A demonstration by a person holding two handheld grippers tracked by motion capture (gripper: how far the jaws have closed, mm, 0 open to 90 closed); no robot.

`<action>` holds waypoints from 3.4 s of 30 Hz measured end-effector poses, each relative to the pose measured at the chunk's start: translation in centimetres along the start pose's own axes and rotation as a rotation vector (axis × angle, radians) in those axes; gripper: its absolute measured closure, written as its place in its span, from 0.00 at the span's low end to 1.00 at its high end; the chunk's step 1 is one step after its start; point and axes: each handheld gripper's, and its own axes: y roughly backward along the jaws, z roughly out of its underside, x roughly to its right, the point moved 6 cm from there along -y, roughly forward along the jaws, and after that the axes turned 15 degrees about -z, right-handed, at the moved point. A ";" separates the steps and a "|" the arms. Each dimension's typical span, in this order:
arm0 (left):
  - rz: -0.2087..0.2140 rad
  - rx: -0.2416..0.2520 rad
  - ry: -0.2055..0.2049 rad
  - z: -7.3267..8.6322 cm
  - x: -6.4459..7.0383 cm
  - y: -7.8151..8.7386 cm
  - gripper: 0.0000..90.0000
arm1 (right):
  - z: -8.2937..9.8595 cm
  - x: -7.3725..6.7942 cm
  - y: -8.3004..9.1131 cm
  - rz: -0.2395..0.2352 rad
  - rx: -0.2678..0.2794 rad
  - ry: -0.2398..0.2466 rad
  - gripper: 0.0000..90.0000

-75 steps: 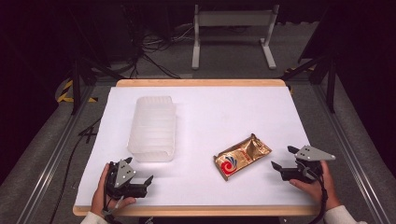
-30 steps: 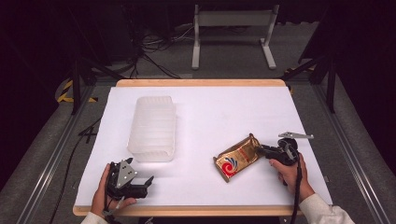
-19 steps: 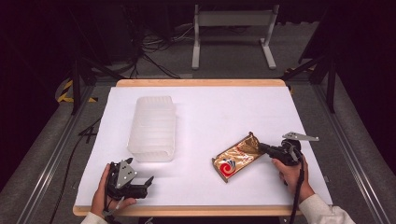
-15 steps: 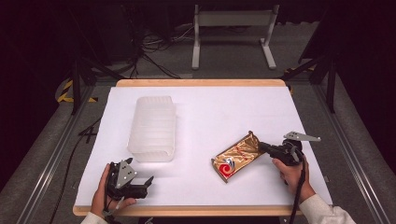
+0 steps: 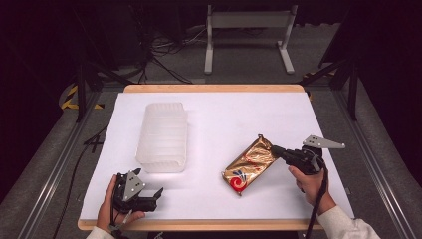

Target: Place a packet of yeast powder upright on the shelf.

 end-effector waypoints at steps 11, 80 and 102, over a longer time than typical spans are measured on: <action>-0.001 0.000 0.001 0.2 -0.1 0.2 0.06 | -2.8 -3.4 -2.2 -0.072 -0.008 0.099 1.00; 0.011 0.005 0.019 0.2 -0.1 0.6 0.06 | -12.6 -7.7 -5.8 -0.205 -0.167 0.428 1.00; 0.015 0.012 0.027 0.3 -0.1 0.7 0.06 | -18.7 -9.2 -9.4 -0.260 -0.228 0.533 1.00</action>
